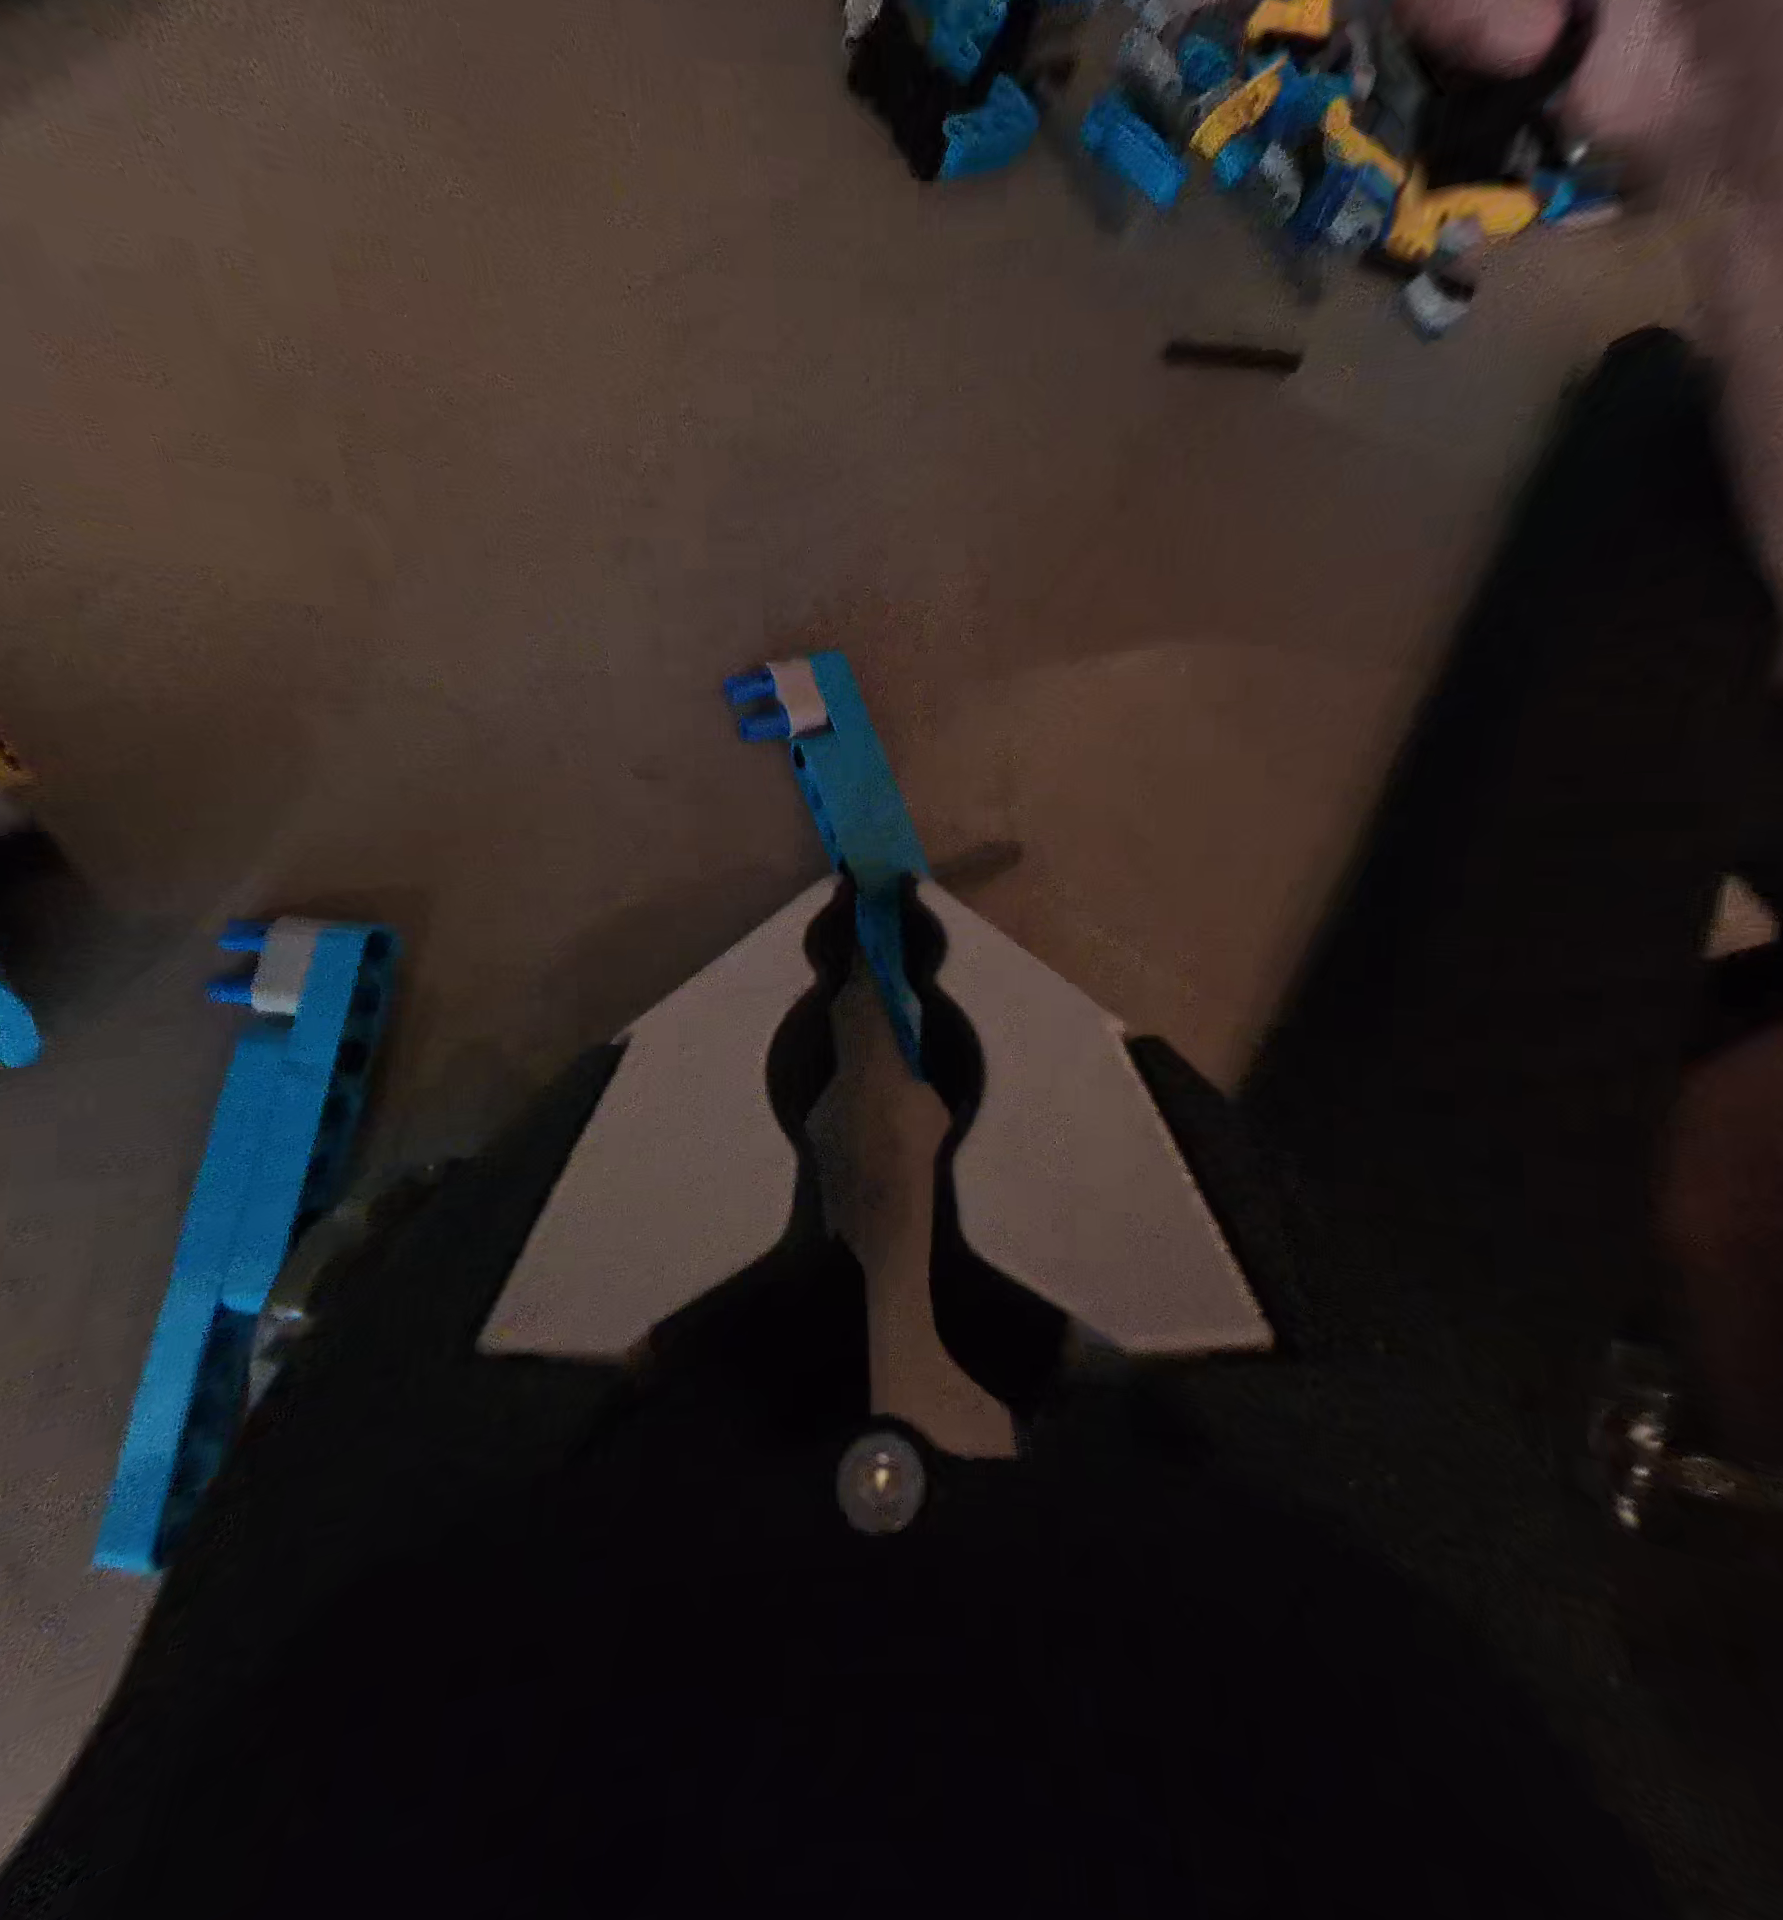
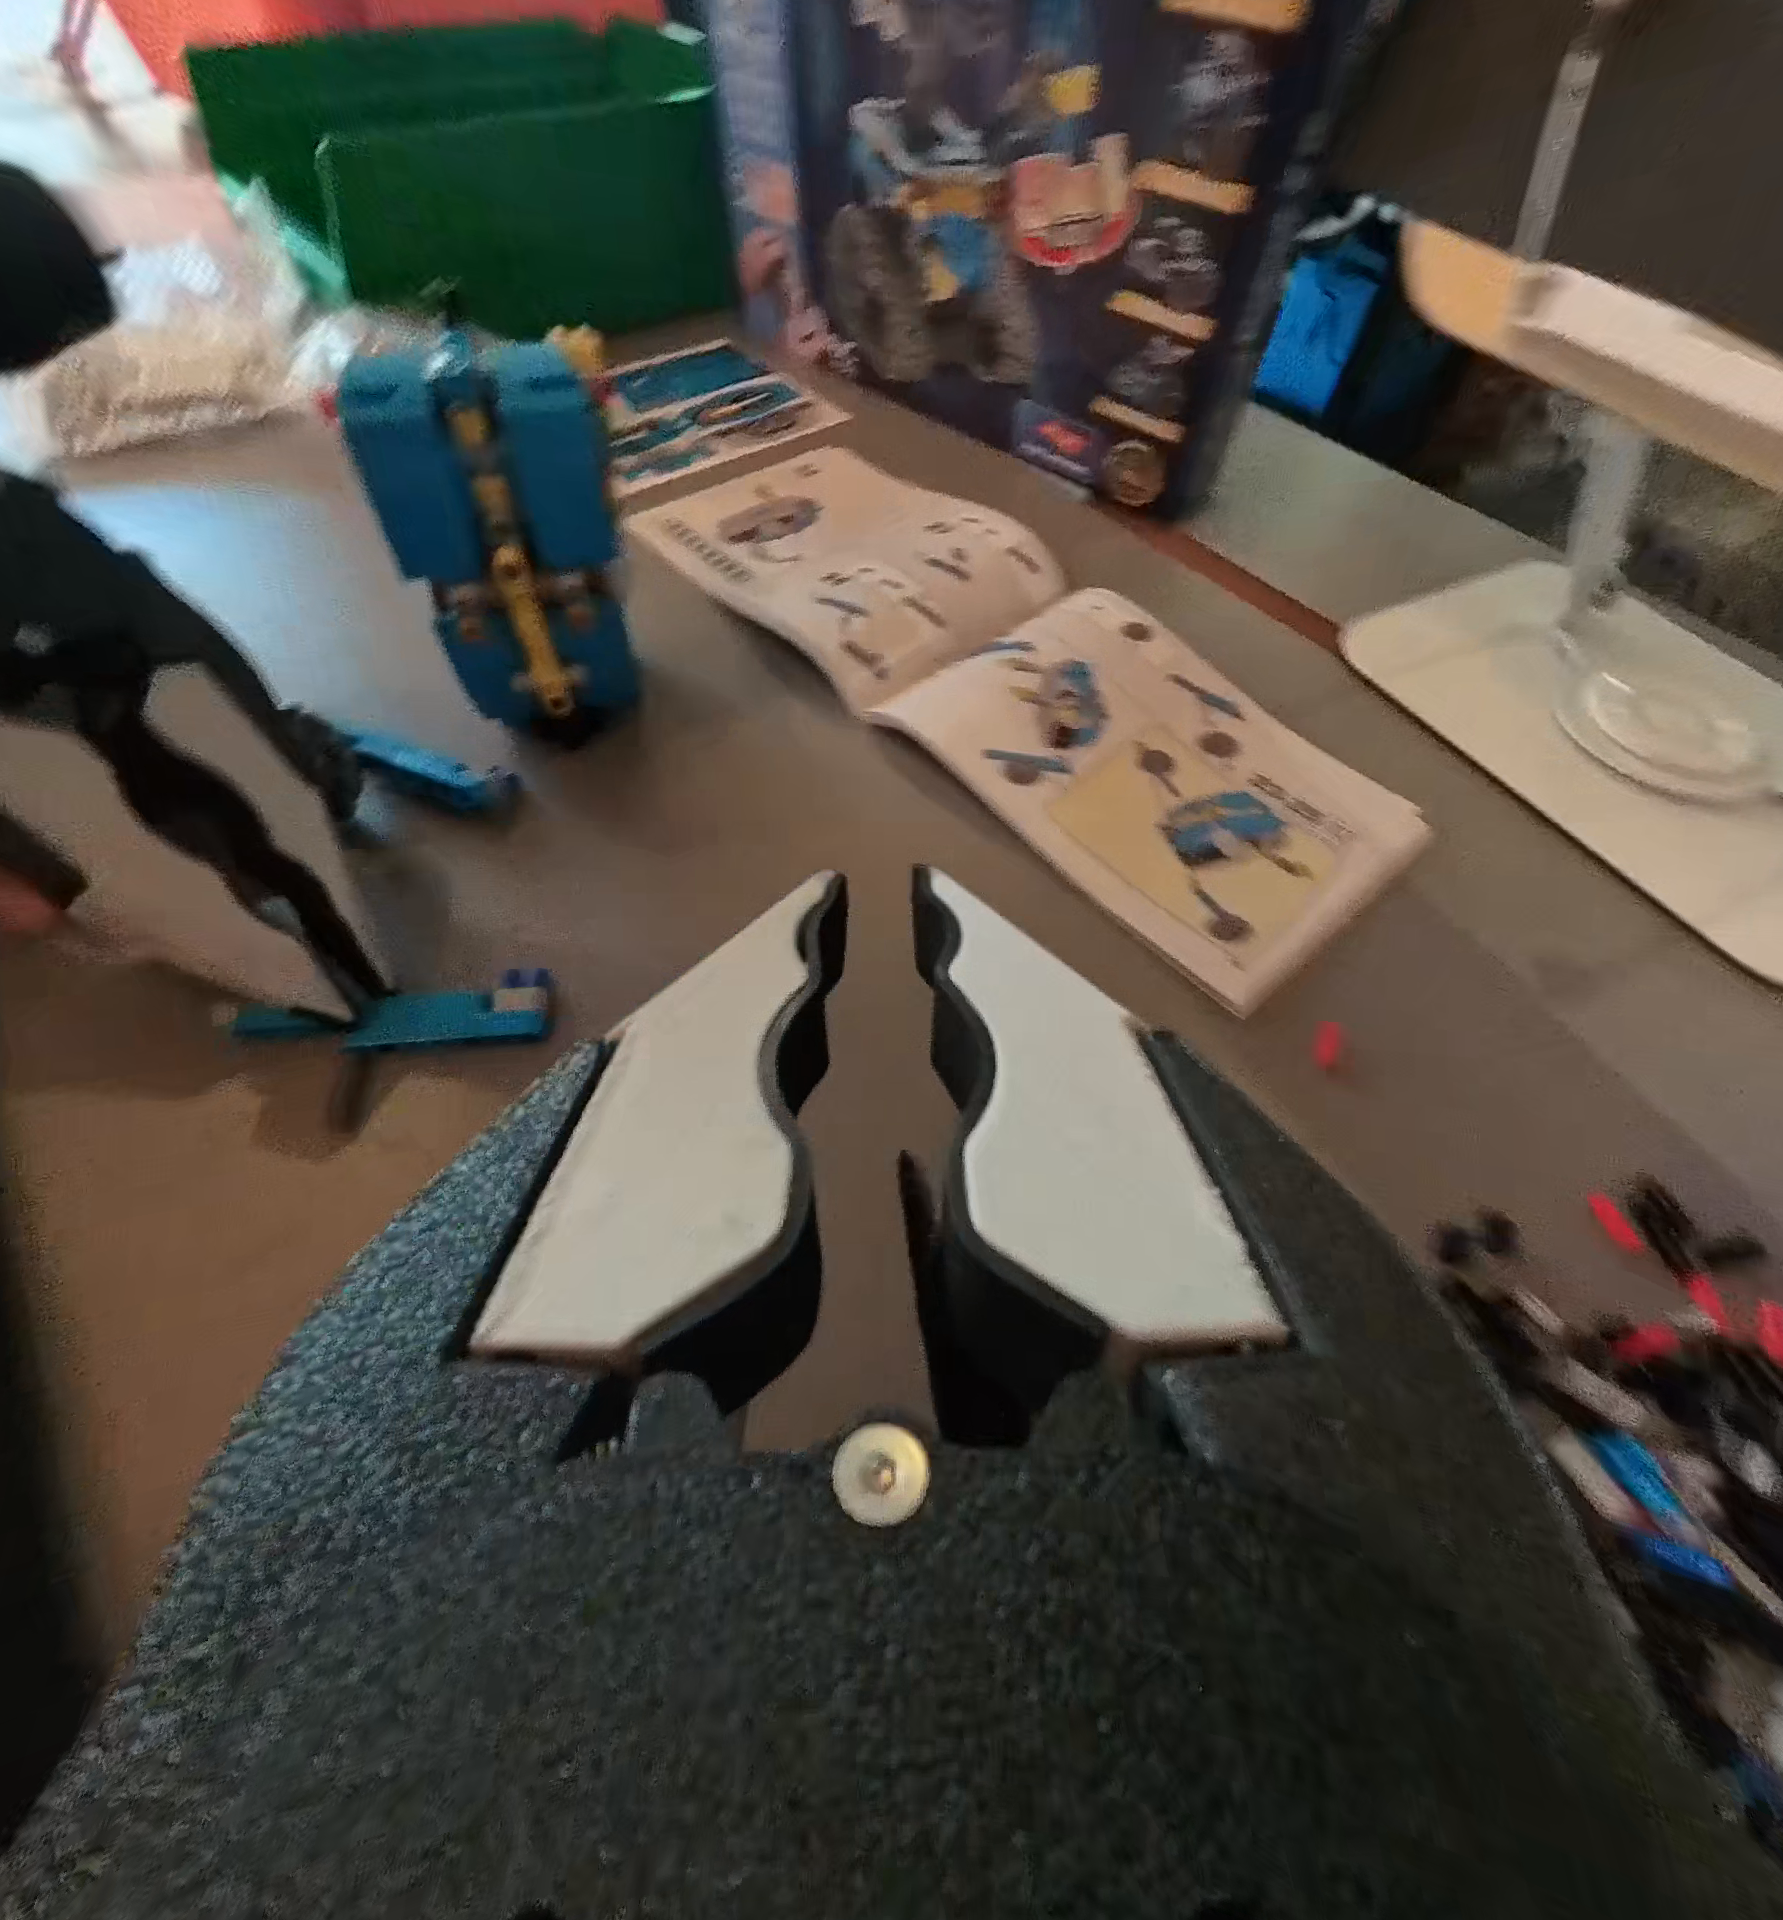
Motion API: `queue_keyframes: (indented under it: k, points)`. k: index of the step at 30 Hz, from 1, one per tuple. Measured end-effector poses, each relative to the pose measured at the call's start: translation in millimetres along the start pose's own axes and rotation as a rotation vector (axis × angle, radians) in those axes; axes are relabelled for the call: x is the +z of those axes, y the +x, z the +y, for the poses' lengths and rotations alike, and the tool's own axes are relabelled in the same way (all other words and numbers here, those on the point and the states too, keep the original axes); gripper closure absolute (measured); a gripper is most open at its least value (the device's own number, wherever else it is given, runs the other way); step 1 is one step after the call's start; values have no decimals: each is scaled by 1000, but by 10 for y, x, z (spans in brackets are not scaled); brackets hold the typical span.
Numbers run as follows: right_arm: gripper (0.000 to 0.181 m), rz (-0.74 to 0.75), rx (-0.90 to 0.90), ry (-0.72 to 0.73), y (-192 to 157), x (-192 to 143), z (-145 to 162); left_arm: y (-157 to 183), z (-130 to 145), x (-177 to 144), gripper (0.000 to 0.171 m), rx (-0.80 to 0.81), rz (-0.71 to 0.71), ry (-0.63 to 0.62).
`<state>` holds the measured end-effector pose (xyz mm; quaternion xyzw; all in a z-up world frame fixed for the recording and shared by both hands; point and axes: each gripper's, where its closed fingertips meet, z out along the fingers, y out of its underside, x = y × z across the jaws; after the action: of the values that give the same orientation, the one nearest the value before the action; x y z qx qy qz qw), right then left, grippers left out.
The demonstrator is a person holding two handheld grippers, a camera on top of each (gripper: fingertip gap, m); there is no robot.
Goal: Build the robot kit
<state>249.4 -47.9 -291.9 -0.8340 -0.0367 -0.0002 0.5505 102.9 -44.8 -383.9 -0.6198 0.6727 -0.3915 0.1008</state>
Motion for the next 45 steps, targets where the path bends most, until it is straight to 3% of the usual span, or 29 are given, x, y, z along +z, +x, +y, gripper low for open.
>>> queue_keyframes:
  k: [7, 12, 17, 20, 23, 26, 29, 34, 45]
  points:
    - [157, 243, 241, -95, 1468, -835, 129, 2, -17, 5, 162, 114, -107, 10]
    - [148, 336, 278, -338, 1921, -619, 398, 5, -82, 81, 158, 85, -94, 57]
    - [143, 365, 462, -531, 1959, -113, 723, 52, -217, 212, 158, 39, -48, 85]
    - [150, 296, 568, -484, 1897, 14, 781, 107, -399, 68, 154, 63, -50, 226]
    - [153, 310, 426, -477, 1852, -44, 818, 158, -571, -220, 150, 67, -26, 430]
    - [170, 376, 277, -488, 1868, -211, 839, 188, -662, -463, 150, 77, -8, 565]
    - [169, 226, 345, -406, 1746, -93, 768, 218, -655, -468, 150, 45, 55, 571]
    - [168, 147, 344, -465, 1657, -1, 893, 276, -610, -391, 149, 20, 133, 529]
    - [171, 186, 312, -556, 1721, 27, 1159, 266, -618, -395, 149, -46, 210, 529]
